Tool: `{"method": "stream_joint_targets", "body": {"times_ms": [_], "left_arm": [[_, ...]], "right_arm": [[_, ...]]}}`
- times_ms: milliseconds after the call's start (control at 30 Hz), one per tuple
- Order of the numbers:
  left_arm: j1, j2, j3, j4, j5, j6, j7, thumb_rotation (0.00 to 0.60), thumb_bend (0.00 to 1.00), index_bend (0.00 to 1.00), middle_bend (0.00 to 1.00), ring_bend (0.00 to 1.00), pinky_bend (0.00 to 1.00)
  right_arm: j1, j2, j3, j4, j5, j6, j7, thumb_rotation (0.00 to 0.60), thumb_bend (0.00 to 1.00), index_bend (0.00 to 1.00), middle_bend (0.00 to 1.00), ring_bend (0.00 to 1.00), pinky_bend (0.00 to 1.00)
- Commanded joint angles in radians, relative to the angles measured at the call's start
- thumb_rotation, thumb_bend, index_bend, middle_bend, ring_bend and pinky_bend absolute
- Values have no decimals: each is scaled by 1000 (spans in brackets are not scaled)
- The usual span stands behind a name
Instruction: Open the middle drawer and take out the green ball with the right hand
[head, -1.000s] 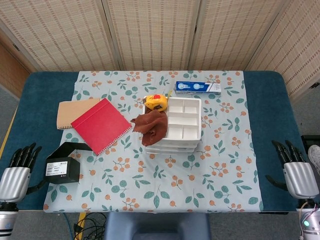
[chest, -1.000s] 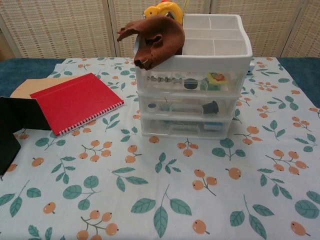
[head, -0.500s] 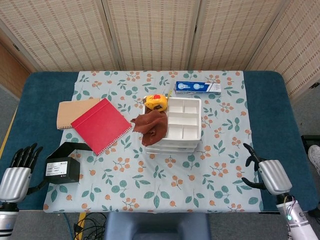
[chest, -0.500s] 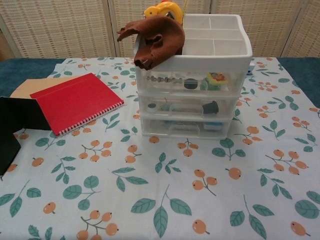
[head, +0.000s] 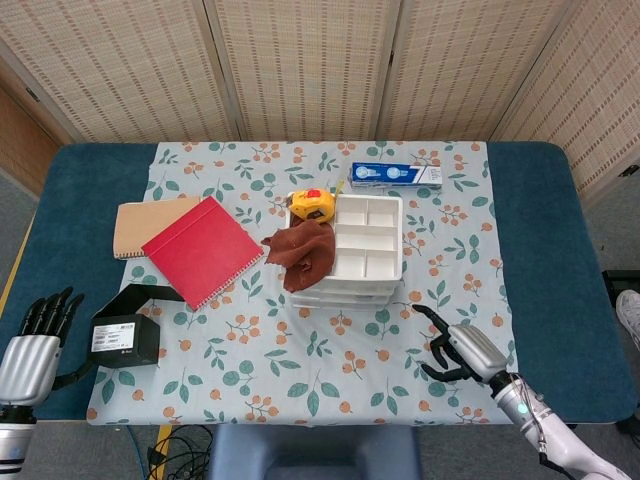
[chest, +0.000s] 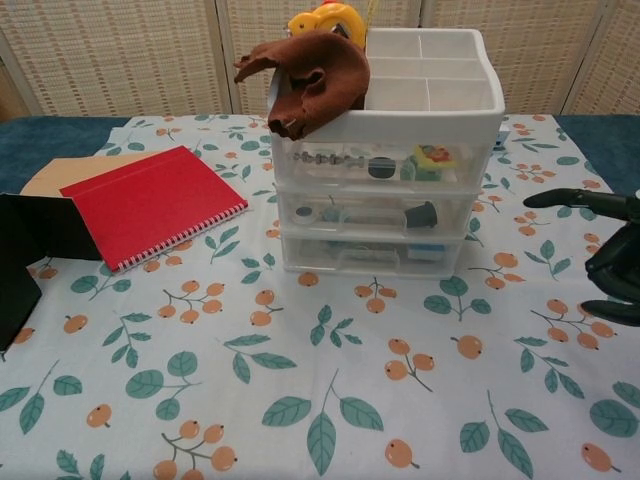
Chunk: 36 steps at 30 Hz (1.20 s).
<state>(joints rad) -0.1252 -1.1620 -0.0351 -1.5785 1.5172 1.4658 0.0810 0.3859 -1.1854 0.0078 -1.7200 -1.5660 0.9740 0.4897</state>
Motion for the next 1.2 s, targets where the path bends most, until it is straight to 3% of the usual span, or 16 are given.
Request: {"method": "stream_joint_targets", "body": {"times_ms": [33,200,600,1200], "left_arm": [[-2,0,0,-1,2,-1,-1,600,144,27,0,14,57],[-3,2,3,-3,7,-2,2,600,144,27,0,14,58],[1,8,4,-5,3,1,1,600,144,27,0,14,58],[1,15,3,5,-4,-5,-13,600,144,27,0,14,58]], "right_arm": [[65,-50,9,26,-1,-67,114,600,368,32,817,927,991],[128,-111,16,59,0,-133,233,600,390,31,817,927,992],[206,-241,28,133,46,-201,369,600,409,0,814,930,994],[253,-390,81,262,124,-200,386,600,414,0,815,930,993]]}}
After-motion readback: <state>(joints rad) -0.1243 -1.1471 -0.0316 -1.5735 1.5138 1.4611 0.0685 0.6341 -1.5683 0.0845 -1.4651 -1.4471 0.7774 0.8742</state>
